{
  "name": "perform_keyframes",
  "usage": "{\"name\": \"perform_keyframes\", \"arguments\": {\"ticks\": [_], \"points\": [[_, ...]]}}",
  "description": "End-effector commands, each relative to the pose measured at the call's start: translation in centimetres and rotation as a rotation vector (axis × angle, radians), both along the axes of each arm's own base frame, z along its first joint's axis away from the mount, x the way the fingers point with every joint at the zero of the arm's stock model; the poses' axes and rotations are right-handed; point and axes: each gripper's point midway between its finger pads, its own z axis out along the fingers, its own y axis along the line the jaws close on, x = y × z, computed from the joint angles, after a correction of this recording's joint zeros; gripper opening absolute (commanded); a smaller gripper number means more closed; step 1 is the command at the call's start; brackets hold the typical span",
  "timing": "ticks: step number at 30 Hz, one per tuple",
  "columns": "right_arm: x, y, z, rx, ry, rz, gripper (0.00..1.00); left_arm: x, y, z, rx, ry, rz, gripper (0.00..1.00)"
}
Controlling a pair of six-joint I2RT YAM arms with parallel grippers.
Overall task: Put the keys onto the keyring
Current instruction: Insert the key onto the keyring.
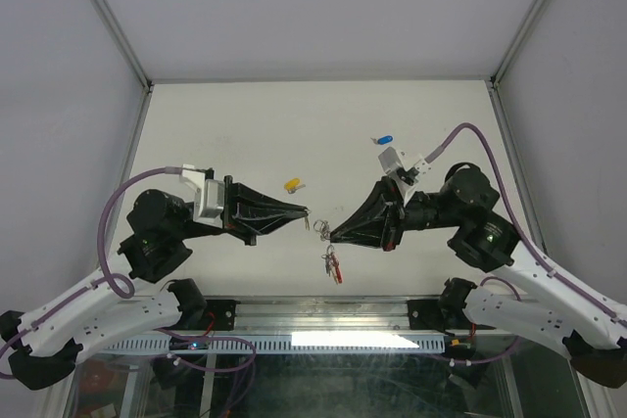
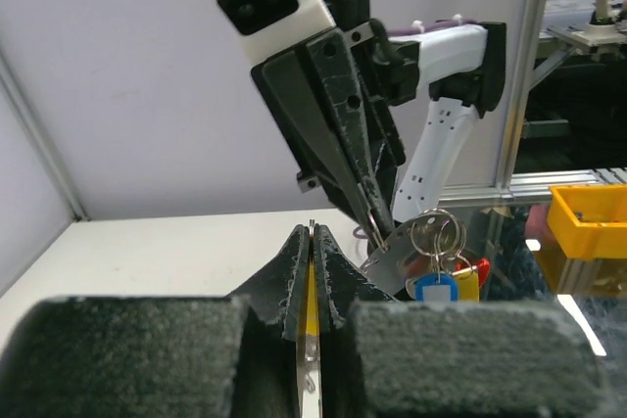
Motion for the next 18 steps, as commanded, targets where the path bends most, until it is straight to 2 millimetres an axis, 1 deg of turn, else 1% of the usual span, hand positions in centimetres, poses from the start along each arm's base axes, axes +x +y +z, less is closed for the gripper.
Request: {"name": "perform_keyframes", "arguments": {"ticks": [1,7,11,13,15,17,18], "points": [[-1.5,0.0,3.0,0.128,-0.057,0.103,0.0,-1.6,0.3,2.0,-0.051,-0.071,-0.071,0.0],[-1.4,0.5,4.0,0.17,-0.058,0.111,0.0,-1.8,0.0,2.1,-0.046,-0.082,-0.096,0.0],[-0.7,0.8,3.9,0.174,-0.037,0.084,0.0,-1.5,-0.2,2.0,-0.053,-0.071,-0.09,0.0],[-0.3,1.1,3.7,0.168,-0.024,0.067,0.0,-0.9,-0.1,2.0,-0.07,-0.045,-0.056,0.0],[0.2,1.2,3.4,0.167,-0.019,0.051,0.0,0.0,-0.2,1.4,-0.08,-0.028,-0.017,0.0],[1.4,1.0,3.1,0.173,-0.002,0.027,0.0,0.8,-0.2,1.0,-0.081,-0.026,-0.002,0.0],[2.0,0.9,2.8,0.173,0.013,0.026,0.0,1.1,0.0,1.1,-0.096,-0.032,-0.004,0.0]]}}
